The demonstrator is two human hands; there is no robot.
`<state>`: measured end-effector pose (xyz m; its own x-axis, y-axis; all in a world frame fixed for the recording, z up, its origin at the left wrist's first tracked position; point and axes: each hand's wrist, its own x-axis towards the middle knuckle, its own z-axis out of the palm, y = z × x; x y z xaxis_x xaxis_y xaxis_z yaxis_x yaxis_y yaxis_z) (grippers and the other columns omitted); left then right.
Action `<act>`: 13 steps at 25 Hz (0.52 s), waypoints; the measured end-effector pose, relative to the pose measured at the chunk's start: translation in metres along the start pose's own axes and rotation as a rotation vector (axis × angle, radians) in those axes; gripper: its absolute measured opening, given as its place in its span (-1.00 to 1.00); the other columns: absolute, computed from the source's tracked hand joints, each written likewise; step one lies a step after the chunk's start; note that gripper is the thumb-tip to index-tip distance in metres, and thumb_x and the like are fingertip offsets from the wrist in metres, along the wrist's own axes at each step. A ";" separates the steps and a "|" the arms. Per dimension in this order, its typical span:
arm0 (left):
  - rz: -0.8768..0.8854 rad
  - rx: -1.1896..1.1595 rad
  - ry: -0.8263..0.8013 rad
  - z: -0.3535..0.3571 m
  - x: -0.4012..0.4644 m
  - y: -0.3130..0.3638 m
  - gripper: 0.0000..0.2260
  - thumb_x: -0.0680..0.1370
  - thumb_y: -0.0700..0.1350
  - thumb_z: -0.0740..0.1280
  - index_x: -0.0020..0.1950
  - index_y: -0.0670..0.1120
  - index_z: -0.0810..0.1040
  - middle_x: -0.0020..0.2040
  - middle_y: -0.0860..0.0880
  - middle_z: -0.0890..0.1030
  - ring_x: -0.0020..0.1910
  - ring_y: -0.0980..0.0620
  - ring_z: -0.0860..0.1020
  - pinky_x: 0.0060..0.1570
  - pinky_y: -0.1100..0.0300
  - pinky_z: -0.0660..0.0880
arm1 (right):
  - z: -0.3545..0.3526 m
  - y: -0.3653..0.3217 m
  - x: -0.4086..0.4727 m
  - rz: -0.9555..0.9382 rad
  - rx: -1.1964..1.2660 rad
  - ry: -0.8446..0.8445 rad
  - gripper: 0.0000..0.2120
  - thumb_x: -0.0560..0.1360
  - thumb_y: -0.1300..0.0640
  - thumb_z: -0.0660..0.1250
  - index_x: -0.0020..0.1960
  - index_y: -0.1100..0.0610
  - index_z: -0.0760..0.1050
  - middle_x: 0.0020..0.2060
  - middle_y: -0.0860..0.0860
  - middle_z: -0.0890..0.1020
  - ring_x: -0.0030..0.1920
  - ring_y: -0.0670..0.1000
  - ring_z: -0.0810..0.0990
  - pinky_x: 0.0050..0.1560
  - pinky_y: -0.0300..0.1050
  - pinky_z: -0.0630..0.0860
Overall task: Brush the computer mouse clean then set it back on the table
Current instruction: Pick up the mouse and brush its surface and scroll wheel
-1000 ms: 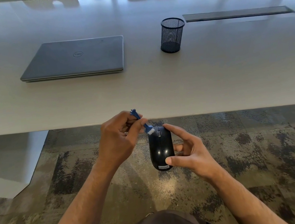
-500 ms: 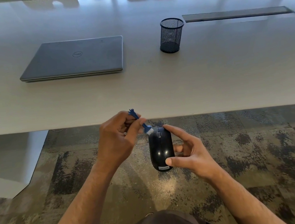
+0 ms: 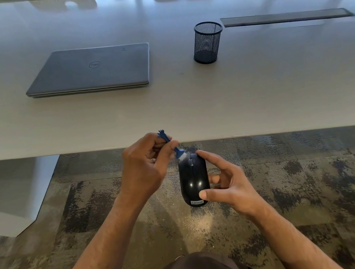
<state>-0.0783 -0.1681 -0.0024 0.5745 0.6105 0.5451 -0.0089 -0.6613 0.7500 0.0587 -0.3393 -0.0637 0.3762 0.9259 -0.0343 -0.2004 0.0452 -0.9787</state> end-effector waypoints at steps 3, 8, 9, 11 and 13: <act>-0.022 -0.121 0.003 0.001 -0.001 0.005 -0.90 0.53 -0.08 0.44 0.01 -0.05 0.60 -0.15 0.13 0.68 -0.24 0.19 0.69 -0.25 0.31 0.61 | 0.001 0.000 0.001 -0.002 -0.002 -0.002 -0.20 0.34 0.41 0.54 0.48 -0.06 0.43 0.48 0.18 0.43 0.12 0.31 0.70 0.09 0.35 0.63; -0.032 -0.096 -0.054 0.002 -0.003 -0.002 -0.84 0.54 -0.07 0.40 0.00 -0.16 0.60 -0.20 0.00 0.68 -0.26 0.16 0.69 -0.27 0.23 0.64 | 0.003 -0.001 0.000 0.004 0.017 -0.005 -0.20 0.31 0.31 0.58 0.48 -0.04 0.42 0.48 0.17 0.42 0.13 0.31 0.70 0.09 0.37 0.63; -0.067 -0.089 -0.040 0.001 -0.002 -0.005 -0.82 0.53 -0.07 0.39 -0.01 -0.17 0.60 -0.20 -0.02 0.69 -0.27 0.15 0.69 -0.28 0.19 0.65 | 0.003 -0.001 -0.001 0.005 0.015 -0.004 -0.19 0.31 0.30 0.58 0.49 -0.02 0.41 0.49 0.14 0.41 0.13 0.31 0.70 0.09 0.37 0.63; -0.126 -0.095 -0.009 -0.003 -0.002 -0.009 -0.82 0.53 -0.03 0.40 -0.02 -0.13 0.60 -0.20 0.00 0.69 -0.28 0.15 0.69 -0.30 0.16 0.65 | 0.002 0.000 -0.002 0.007 0.009 -0.005 -0.18 0.31 0.34 0.57 0.50 0.01 0.39 0.50 0.12 0.40 0.14 0.30 0.69 0.09 0.36 0.63; -0.154 -0.140 0.005 -0.004 -0.002 -0.008 -0.88 0.54 0.00 0.42 -0.03 -0.03 0.61 -0.21 0.04 0.69 -0.28 0.14 0.69 -0.30 0.16 0.65 | 0.002 0.000 -0.002 0.008 -0.002 -0.009 -0.18 0.33 0.41 0.55 0.51 0.01 0.39 0.50 0.13 0.40 0.14 0.30 0.70 0.09 0.33 0.64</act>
<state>-0.0830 -0.1625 -0.0080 0.5740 0.7018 0.4218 -0.0353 -0.4934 0.8691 0.0560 -0.3400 -0.0635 0.3669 0.9294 -0.0400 -0.2015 0.0375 -0.9788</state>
